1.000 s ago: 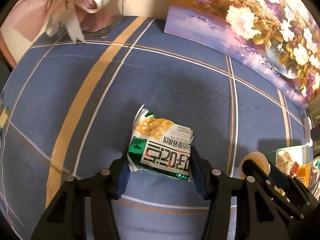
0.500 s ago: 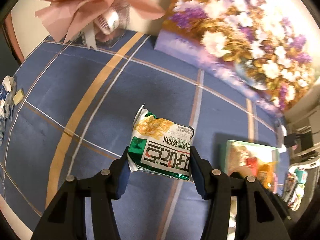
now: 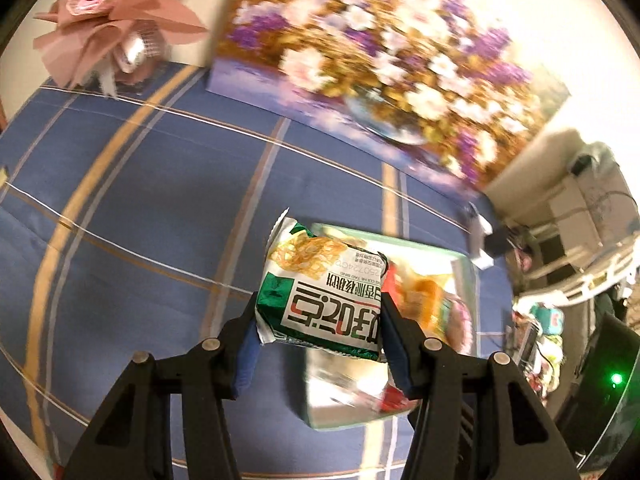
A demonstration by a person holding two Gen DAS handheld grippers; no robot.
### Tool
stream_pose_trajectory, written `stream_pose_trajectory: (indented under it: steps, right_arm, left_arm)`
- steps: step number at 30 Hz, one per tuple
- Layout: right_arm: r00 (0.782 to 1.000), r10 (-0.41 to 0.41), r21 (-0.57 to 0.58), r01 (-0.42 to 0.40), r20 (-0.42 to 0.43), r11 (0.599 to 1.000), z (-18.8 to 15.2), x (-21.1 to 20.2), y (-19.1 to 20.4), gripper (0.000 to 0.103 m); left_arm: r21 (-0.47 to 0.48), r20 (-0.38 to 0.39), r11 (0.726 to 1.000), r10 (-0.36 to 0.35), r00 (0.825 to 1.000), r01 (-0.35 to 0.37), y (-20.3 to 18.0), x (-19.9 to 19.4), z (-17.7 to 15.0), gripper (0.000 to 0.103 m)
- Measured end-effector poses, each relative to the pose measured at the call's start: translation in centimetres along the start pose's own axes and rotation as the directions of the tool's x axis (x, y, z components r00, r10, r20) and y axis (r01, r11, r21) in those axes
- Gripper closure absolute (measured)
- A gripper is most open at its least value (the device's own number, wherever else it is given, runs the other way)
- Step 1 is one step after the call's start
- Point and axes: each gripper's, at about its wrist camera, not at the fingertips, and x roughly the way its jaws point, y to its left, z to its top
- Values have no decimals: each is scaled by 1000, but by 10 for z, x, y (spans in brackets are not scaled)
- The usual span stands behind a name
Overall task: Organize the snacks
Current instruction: 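Carry the green pack and pudding cup over the white tray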
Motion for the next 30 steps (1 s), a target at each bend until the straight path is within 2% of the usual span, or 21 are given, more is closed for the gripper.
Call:
stream_pose_trajectory:
  steps: [5, 12, 18, 24, 30]
  right_arm:
    - [1000, -5, 50, 4, 16, 999, -8, -13, -32, 63]
    - [1000, -13, 116, 11, 17, 993, -7, -17, -72, 63]
    - [1000, -21, 158, 22, -7, 987, -3, -8, -99, 63]
    - [996, -76, 172, 84, -51, 982, 3, 11, -122, 63]
    - [996, -59, 202, 71, -66, 977, 8, 26, -139, 63]
  left_arm:
    - [18, -4, 999, -27, 1000, 27, -27, 3, -13, 47]
    - [61, -2, 998, -11, 1000, 11, -55, 17, -18, 47]
    - [95, -28, 995, 12, 1000, -10, -71, 41, -20, 47]
    - [127, -54, 991, 42, 998, -35, -81, 68, -21, 47]
    - [140, -73, 989, 52, 996, -41, -85, 90, -17, 47]
